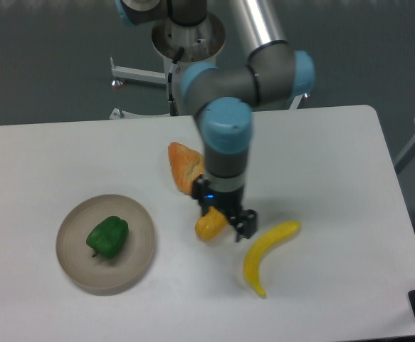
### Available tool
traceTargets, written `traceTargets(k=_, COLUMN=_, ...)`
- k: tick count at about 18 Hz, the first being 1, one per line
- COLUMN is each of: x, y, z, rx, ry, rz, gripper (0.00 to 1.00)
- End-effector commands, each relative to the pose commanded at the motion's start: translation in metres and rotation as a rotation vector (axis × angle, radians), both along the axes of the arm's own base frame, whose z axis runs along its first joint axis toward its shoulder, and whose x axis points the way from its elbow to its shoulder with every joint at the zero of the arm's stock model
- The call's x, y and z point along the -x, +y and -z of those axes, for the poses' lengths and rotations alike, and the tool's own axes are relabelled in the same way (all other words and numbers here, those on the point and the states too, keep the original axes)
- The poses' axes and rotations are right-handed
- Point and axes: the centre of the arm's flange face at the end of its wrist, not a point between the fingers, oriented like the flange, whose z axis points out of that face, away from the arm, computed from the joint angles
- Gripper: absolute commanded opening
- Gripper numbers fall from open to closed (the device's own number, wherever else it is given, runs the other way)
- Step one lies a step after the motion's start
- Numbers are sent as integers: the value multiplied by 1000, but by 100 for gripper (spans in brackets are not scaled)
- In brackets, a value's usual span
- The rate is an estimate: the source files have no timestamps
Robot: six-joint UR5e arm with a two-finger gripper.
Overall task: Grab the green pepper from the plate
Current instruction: 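Move the open gripper over the green pepper on the plate, then lower the gripper and close it on the green pepper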
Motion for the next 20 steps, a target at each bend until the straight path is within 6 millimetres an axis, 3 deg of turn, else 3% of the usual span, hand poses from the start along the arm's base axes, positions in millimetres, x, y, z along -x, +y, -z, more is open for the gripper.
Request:
traceTargets(k=4, x=-33, y=-2, z=6, rx=-33, ry=-168, rz=-110, gripper=100)
traceTargets(k=10, x=-79, y=2, z=30, rx=-32, ry=-170, rz=-79, gripper=100)
traceTargets(k=20, x=-96, y=10, z=61, rx=-13, ry=-173, rz=-48, gripper=100)
